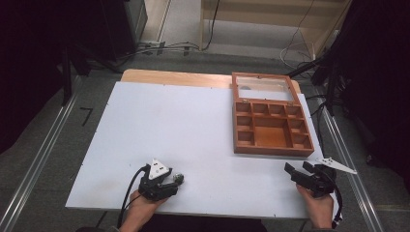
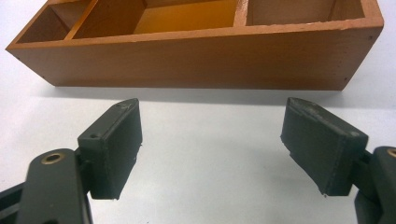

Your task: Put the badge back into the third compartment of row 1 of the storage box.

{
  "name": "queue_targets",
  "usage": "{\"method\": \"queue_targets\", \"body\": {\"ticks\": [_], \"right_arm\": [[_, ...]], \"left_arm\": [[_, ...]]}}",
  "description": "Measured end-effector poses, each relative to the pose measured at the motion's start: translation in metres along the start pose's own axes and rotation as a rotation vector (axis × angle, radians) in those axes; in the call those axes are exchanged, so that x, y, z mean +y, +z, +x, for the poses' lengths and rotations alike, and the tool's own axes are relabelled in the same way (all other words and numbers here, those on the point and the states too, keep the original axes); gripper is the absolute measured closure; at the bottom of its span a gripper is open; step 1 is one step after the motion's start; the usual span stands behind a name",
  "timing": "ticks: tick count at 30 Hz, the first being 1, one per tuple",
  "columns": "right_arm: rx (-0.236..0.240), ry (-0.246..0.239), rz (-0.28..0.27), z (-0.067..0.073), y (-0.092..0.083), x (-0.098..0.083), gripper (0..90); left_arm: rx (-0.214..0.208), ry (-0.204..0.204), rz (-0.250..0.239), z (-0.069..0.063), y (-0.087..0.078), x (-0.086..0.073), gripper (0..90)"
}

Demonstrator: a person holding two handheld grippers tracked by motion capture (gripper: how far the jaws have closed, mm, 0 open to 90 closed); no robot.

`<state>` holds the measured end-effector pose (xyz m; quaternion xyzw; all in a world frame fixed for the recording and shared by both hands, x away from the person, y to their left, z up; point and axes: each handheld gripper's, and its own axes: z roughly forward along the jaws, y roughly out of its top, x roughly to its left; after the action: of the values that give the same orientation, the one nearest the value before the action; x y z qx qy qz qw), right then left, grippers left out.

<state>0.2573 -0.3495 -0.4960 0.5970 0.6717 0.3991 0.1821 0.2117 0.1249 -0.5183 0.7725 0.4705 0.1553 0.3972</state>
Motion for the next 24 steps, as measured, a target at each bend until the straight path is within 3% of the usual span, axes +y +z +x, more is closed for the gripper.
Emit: {"method": "queue_targets", "body": {"ticks": [2,4,9,12,14,24], "right_arm": [[0.001,0.000,0.002,0.000,0.000,0.000,18.9],[0.002,0.001,0.002,0.000,0.000,0.000,18.9],[0.005,0.004,0.002,-0.001,0.000,0.000,19.4],[0.006,0.005,0.000,-0.001,-0.001,0.000,19.6],[0.006,0.008,-0.001,-0.001,-0.001,0.000,19.6],[0.009,0.011,-0.003,-0.002,-0.001,0.000,19.9]], "left_arm": [[-0.018,-0.007,0.000,-0.001,0.000,0.000,60.7],[-0.047,-0.034,0.001,-0.001,0.000,-0.001,65.4],[-0.087,-0.077,-0.005,0.004,-0.002,-0.002,68.5],[-0.133,-0.122,-0.044,0.007,-0.007,-0.002,78.4],[-0.153,-0.132,-0.056,0.008,-0.008,-0.003,81.8],[-0.191,-0.165,-0.090,0.011,-0.011,-0.002,83.3]]}}
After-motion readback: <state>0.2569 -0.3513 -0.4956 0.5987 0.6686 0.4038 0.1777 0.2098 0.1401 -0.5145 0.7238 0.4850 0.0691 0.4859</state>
